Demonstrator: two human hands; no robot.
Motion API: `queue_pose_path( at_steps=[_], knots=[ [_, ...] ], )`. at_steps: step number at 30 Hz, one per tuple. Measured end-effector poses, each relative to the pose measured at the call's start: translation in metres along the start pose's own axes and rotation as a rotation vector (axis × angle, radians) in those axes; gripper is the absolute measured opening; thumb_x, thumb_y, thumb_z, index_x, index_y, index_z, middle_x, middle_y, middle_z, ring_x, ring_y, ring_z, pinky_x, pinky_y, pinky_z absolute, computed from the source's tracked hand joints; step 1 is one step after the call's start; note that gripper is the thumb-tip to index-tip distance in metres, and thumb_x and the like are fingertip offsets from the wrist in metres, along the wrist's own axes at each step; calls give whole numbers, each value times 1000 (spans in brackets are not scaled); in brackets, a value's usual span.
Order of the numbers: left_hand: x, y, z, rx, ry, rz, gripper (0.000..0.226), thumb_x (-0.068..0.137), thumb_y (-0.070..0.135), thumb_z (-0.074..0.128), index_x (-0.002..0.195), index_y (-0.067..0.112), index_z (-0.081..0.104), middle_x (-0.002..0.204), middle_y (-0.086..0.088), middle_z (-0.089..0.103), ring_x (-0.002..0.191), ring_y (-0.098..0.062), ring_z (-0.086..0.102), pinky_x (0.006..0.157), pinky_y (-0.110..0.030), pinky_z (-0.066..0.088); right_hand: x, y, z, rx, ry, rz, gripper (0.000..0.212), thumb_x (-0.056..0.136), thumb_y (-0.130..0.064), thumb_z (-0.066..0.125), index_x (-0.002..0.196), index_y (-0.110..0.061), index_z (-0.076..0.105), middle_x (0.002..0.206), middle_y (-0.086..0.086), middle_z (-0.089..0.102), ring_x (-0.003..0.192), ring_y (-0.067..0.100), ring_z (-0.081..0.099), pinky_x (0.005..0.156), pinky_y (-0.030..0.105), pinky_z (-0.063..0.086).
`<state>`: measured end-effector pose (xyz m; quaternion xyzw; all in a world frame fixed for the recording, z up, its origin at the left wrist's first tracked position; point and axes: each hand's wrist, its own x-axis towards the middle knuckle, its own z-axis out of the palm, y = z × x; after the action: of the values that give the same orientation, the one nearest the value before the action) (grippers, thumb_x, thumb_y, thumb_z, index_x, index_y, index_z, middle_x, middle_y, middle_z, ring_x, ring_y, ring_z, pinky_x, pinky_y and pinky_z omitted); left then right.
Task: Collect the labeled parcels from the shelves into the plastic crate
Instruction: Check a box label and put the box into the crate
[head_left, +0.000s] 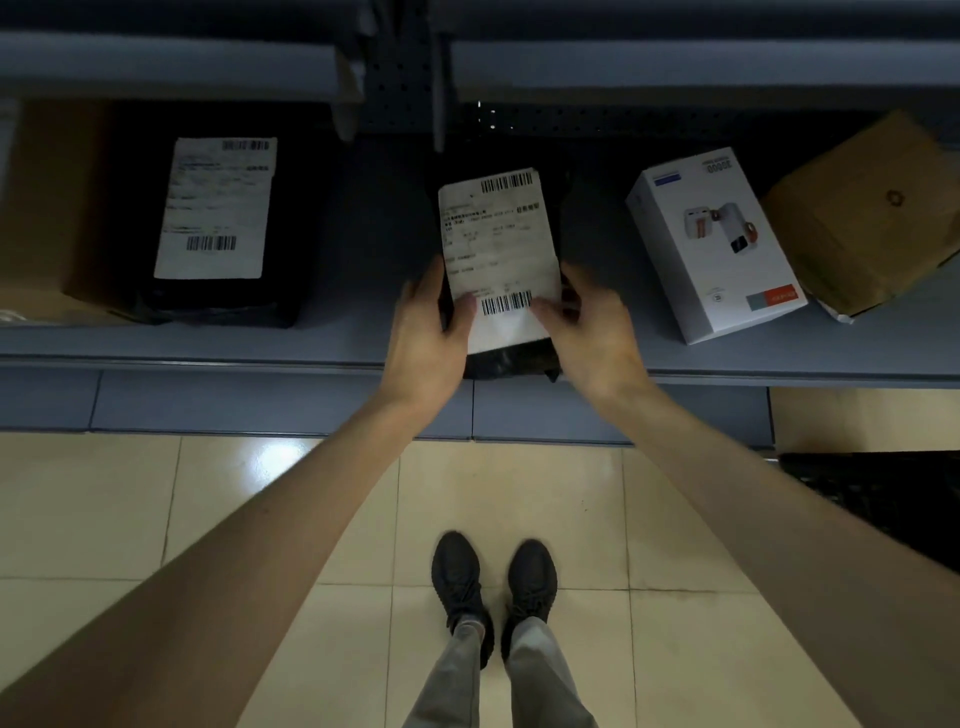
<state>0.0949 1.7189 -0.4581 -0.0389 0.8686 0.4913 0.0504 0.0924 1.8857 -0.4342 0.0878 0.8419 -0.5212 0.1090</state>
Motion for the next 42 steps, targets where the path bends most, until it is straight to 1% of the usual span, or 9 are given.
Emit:
queue_pose_path(
  at_steps=[5,12,15,19,22,26,30,36,42],
  knots=[
    [36,-3,-16,61,-16,-47,45,103,17,49,147,23,44,129,4,55,121,-16,53,101,-34,49,32,-17,12,-93,-11,-25,41,99,-11,54,140,-12,48,130,6,59,115,18,58,84,13,43],
    [42,-10,-23,172,-106,-115,57,106,16,45,159,24,27,145,-7,46,130,-18,48,106,-25,43,47,-17,24,-213,-41,-7,45,98,-6,53,142,-14,46,135,7,58,120,22,58,92,18,46],
    [39,-2,-28,267,-128,-102,57,107,20,44,160,23,24,147,-9,42,135,-24,43,110,-35,42,45,-19,20,-373,-80,-36,43,100,-18,53,141,-14,45,137,8,55,125,26,53,100,33,48],
    [33,21,-45,595,-184,-59,49,107,34,40,154,22,33,146,-11,42,137,-30,37,102,-50,44,36,-33,1,-761,-116,-128,42,100,-32,49,138,-13,47,136,12,52,125,33,47,93,43,47],
    [27,45,-61,833,-199,54,47,106,40,39,145,15,46,141,-13,49,131,-33,44,98,-48,43,27,-48,-16,-930,-140,-201,41,101,-36,47,134,-11,52,132,14,57,121,34,50,89,41,45],
    [24,71,-63,933,-216,84,49,105,47,38,135,12,56,133,-12,56,123,-32,52,93,-44,45,20,-59,-35,-1008,-101,-253,40,102,-39,43,126,-9,56,121,18,62,116,36,53,85,40,44],
    [20,93,-40,950,-240,74,52,105,49,37,139,13,53,142,-11,52,127,-32,50,95,-42,42,14,-51,-61,-1052,-71,-286,43,103,-40,42,126,-7,55,119,20,62,115,37,52,79,37,39],
    [7,117,31,985,-270,109,53,105,50,37,138,12,53,135,-14,54,126,-33,49,95,-45,42,4,-7,-122,-1083,13,-226,50,100,-43,48,130,-3,52,129,24,54,119,40,50,92,44,42],
    [0,153,103,907,-318,148,54,105,50,38,148,17,44,146,-10,51,132,-32,47,99,-42,43,1,33,-191,-1029,54,-159,46,100,-42,48,129,-6,53,122,20,59,114,37,54,80,40,46]
  ],
)
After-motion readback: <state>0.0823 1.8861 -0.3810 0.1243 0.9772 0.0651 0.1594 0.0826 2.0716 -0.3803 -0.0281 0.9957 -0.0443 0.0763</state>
